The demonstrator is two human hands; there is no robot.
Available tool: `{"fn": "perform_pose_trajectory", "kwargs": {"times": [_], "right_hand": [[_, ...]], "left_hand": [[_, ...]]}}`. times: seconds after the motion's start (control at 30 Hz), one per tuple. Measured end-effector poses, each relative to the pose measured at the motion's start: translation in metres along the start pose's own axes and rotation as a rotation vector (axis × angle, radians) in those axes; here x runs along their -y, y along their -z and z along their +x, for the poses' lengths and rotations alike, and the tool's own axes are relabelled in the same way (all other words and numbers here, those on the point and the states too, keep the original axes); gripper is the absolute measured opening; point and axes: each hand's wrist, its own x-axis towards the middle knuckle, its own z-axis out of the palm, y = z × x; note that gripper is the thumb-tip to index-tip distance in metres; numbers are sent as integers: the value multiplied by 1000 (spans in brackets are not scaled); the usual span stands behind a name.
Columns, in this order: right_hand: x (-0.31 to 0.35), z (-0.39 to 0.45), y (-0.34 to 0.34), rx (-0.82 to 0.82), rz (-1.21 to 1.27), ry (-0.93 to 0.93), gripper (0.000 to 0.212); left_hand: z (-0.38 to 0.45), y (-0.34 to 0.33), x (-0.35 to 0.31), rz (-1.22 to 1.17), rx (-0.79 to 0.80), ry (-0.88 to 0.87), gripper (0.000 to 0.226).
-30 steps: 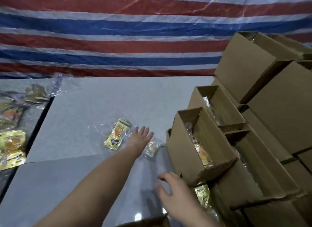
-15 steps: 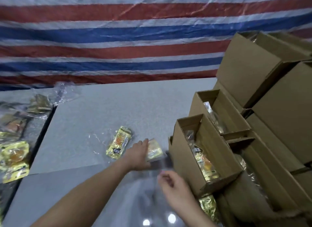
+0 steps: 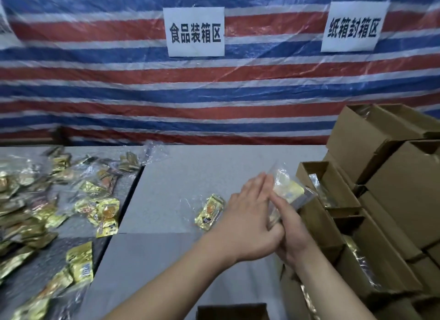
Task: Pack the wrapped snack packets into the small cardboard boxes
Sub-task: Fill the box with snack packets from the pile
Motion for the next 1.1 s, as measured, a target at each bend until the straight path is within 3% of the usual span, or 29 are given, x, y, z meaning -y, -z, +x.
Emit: {"fn": "perform_pose_trajectory", "kwargs": {"times": [0.07, 0.13, 0.23, 0.3, 0.4, 0.53, 0.63, 0.8, 0.97, 1.1], "right_hand": [[5, -9, 1, -48, 18, -47, 43], [4, -16, 10, -170, -15, -35, 34], [1, -25, 27, -337, -75, 9, 26], [-11, -35, 36, -336, -241, 4, 23], [-47, -55, 42, -226, -691, -56, 12], [-94, -74, 32, 311, -1070, -139, 30], [-128, -70, 44, 591, -1459, -188, 22], [-176, -48, 56, 677, -1701, -451, 27], [-229, -36, 69, 778, -1929, -689, 59], [-238, -42, 83, 625, -1756, -821, 75]], "left_hand": [[-14, 5, 0, 161, -12, -78, 88], [-37, 6, 12, 101, -5, -92, 89], [-85, -16, 50, -189, 41, 187, 73], [-121, -48, 77, -209, 168, 416, 63], [-167, -110, 104, -273, 313, 608, 60], [-201, -159, 116, -462, 331, 704, 28], [-206, -166, 118, -533, 278, 690, 19], [-207, -169, 120, -540, 240, 642, 26], [-207, -176, 121, -519, 233, 615, 26], [-207, -178, 120, -518, 240, 600, 24]]}}
